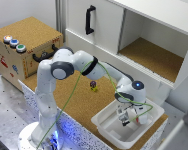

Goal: Place the pink object on the table

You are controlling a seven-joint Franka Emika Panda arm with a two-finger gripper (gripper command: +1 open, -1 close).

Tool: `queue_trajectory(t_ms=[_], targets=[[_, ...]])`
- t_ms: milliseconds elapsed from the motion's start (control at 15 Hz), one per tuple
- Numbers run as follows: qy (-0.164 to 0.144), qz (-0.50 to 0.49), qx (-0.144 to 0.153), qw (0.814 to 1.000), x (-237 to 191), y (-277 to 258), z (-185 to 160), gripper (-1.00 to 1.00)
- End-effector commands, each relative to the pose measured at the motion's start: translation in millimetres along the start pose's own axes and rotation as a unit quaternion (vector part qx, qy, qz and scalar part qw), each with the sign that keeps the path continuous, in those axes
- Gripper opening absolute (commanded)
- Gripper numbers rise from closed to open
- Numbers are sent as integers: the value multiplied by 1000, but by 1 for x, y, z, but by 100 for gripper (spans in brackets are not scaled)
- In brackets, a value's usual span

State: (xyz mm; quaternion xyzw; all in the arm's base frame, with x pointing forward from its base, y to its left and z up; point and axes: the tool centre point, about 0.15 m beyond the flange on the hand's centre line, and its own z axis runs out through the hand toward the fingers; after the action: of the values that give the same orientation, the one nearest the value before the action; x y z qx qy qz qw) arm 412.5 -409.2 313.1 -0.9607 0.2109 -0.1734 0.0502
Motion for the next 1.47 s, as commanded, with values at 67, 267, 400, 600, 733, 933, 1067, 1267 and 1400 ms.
queue_trajectory(t_ms=[67,267,400,600,733,933,1067,1267,1400], targets=[[-10,-214,96,972,-62,-165,-65,-100],[-83,-321,78,940,-103,-211,-33,-100],[-108,-347,54,930,-119,-217,-12,-100],[-115,-364,24,924,-132,-213,28,-100],[-105,-350,10,931,-134,-213,53,-100],[-95,-308,-2,947,-139,-206,78,-100],[-81,-283,-19,956,-147,-200,92,-100],[-62,-269,-28,961,-138,-204,97,-100],[-64,-272,-29,960,-137,-211,101,-100]])
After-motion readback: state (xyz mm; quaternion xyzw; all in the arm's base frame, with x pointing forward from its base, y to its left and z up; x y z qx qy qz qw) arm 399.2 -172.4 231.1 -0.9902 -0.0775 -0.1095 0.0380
